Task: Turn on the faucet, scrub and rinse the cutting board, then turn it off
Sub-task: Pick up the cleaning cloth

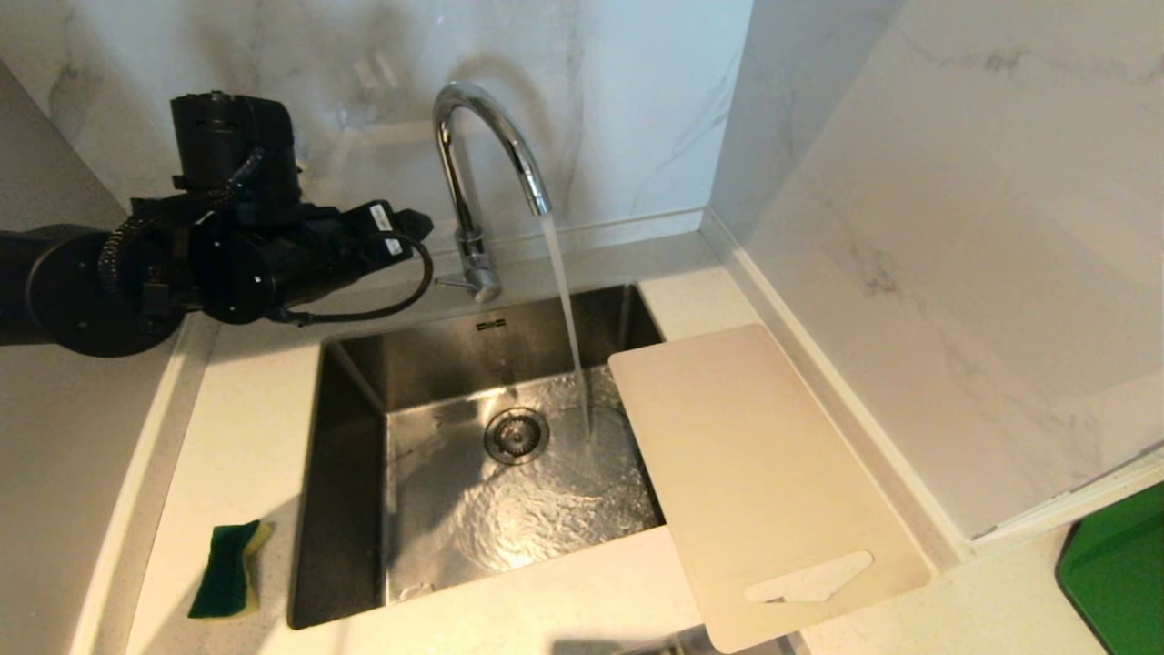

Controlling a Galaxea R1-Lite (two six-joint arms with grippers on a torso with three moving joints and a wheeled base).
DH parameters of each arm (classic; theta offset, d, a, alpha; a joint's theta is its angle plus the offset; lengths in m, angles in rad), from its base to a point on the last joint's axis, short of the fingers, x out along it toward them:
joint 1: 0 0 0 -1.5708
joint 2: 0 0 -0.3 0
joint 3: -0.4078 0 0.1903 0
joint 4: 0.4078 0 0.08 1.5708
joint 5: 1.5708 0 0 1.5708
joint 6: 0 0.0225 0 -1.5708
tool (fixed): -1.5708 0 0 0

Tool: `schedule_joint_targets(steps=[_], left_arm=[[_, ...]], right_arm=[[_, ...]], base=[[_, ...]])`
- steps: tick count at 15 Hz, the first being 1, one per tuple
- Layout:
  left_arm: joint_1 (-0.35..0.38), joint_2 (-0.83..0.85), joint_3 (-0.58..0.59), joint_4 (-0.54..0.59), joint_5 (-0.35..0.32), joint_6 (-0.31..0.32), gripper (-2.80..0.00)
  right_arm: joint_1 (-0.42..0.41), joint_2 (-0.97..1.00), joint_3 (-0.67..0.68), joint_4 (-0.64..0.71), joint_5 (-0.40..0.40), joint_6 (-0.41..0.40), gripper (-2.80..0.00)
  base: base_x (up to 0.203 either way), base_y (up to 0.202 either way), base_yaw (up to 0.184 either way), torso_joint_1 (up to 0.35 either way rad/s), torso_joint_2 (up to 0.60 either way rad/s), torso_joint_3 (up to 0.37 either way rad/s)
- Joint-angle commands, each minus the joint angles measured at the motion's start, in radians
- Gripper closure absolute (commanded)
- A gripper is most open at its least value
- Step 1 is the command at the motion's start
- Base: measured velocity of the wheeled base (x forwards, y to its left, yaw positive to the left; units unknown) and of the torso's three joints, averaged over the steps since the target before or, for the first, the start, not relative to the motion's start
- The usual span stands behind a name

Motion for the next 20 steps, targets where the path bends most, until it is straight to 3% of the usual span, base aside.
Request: schedule_joint_targets(steps=[1, 2, 5, 9, 12, 16, 20], left_arm=[[0.005, -0.078, 0.082, 0.006, -0.001, 0.041, 0.00], [0.017, -0.103, 0.149, 0.001, -0.017, 0.099, 0.00], [0.060, -0.222, 0.308, -0.032, -0.162, 0.243, 0.00], [0.144, -0.325, 0.420, -0.027, -0.220, 0.274, 0.00], [0.230, -0.436, 0.437, 0.076, -0.322, 0.296, 0.00], [0.337, -0.631, 0.514, 0.130, -0.367, 0.449, 0.00], [0.415, -0.808, 0.688, 0.134, -0.449, 0.496, 0.00]], right_arm=[[0.000, 0.000, 0.000, -0.001, 0.001, -0.001, 0.00], [0.000, 0.000, 0.001, -0.001, 0.000, -0.001, 0.00], [0.000, 0.000, 0.000, -0.001, 0.000, -0.001, 0.00], [0.000, 0.000, 0.002, -0.001, 0.000, 0.000, 0.00], [0.000, 0.000, 0.000, -0.001, 0.000, -0.001, 0.00], [0.000, 0.000, 0.000, -0.001, 0.000, 0.001, 0.00], [0.000, 0.000, 0.002, -0.001, 0.000, -0.001, 0.00]], base=[[0.000, 0.000, 0.000, 0.000, 0.00, 0.000], [0.000, 0.000, 0.000, 0.000, 0.00, 0.000], [0.000, 0.000, 0.000, 0.000, 0.00, 0.000], [0.000, 0.000, 0.000, 0.000, 0.00, 0.000], [0.000, 0.000, 0.000, 0.000, 0.00, 0.000], [0.000, 0.000, 0.000, 0.000, 0.00, 0.000], [0.000, 0.000, 0.000, 0.000, 0.00, 0.000]])
